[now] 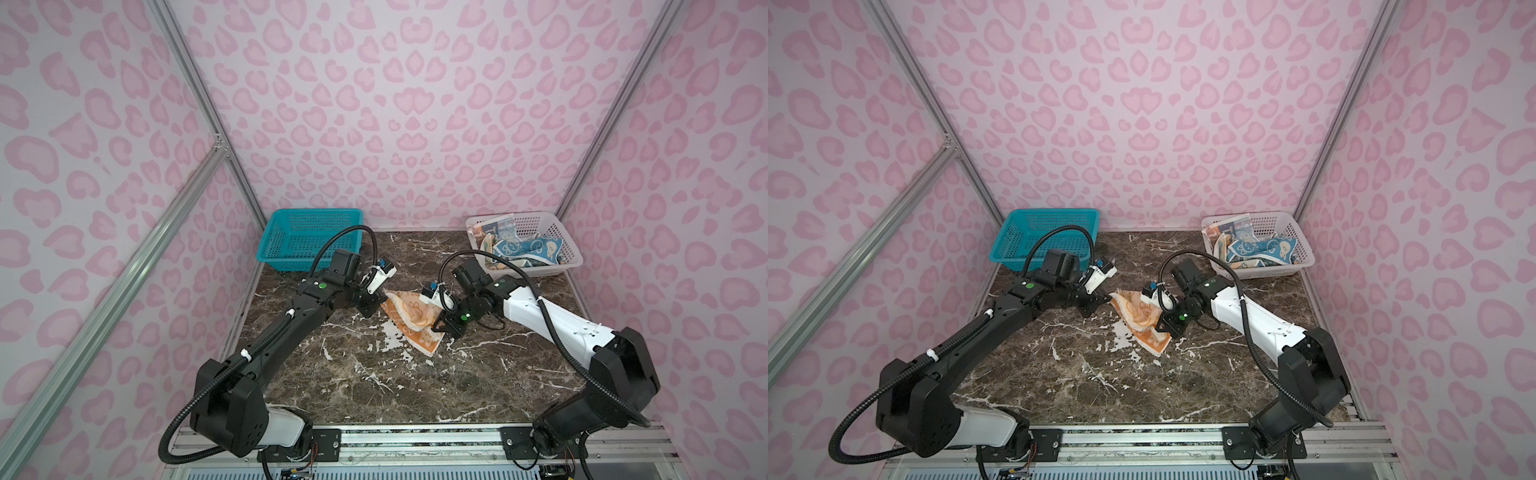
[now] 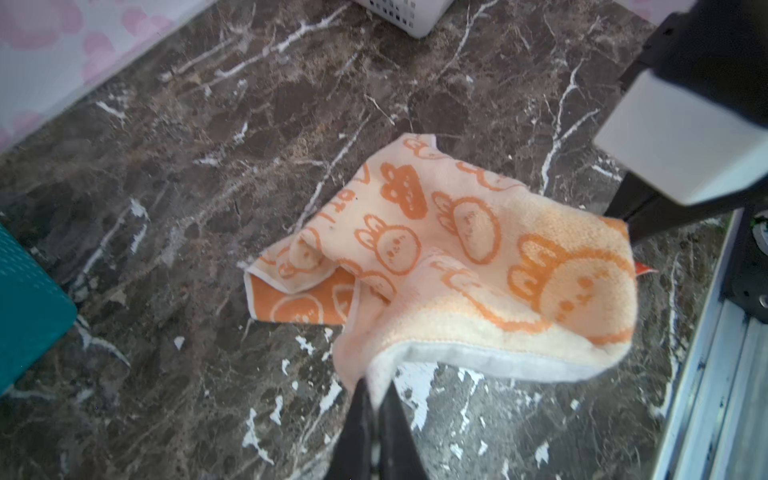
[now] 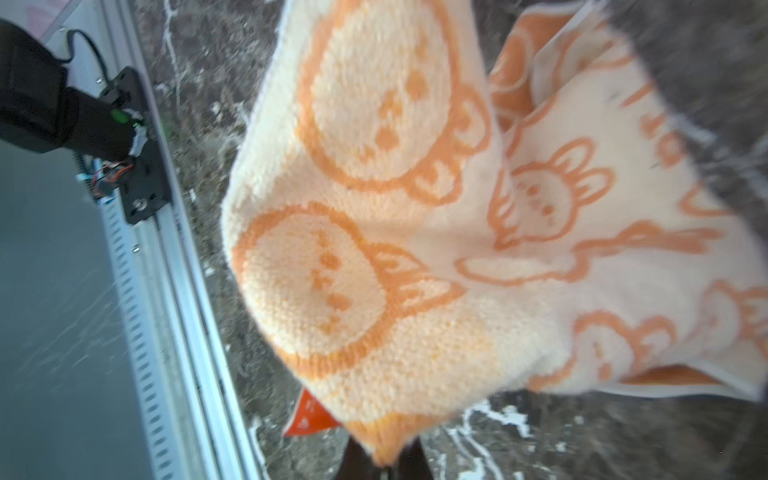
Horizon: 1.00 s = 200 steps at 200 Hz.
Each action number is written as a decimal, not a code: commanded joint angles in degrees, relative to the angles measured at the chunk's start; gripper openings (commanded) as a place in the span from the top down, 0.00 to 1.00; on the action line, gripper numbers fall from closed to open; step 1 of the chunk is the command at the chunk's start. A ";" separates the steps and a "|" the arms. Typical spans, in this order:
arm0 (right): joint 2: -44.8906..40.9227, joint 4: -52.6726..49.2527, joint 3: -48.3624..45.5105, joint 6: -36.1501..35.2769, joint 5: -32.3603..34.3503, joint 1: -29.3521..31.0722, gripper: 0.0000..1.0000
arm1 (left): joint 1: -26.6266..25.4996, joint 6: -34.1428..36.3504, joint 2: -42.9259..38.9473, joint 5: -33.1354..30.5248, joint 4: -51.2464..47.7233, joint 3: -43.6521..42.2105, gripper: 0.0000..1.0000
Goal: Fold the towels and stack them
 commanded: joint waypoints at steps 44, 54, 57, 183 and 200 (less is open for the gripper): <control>18.18 3.00 4.95 10.04 -0.22 -2.67 0.99 | 0.02 -7.48 17.42 -2.61 0.28 5.11 0.97; 18.96 5.42 6.13 12.37 1.95 -3.39 0.95 | 0.01 -8.65 21.12 -2.79 -0.37 7.91 0.97; 18.90 6.23 6.41 13.14 2.49 -3.66 0.94 | 0.00 -8.90 21.99 -2.91 -0.43 8.57 0.97; -1.31 20.68 -9.21 10.77 35.36 5.84 0.47 | 1.05 -9.60 29.51 -2.57 1.67 11.99 0.97; -3.11 22.11 -11.73 9.68 37.59 8.53 0.47 | 1.42 -9.64 30.14 -2.38 1.72 12.42 0.97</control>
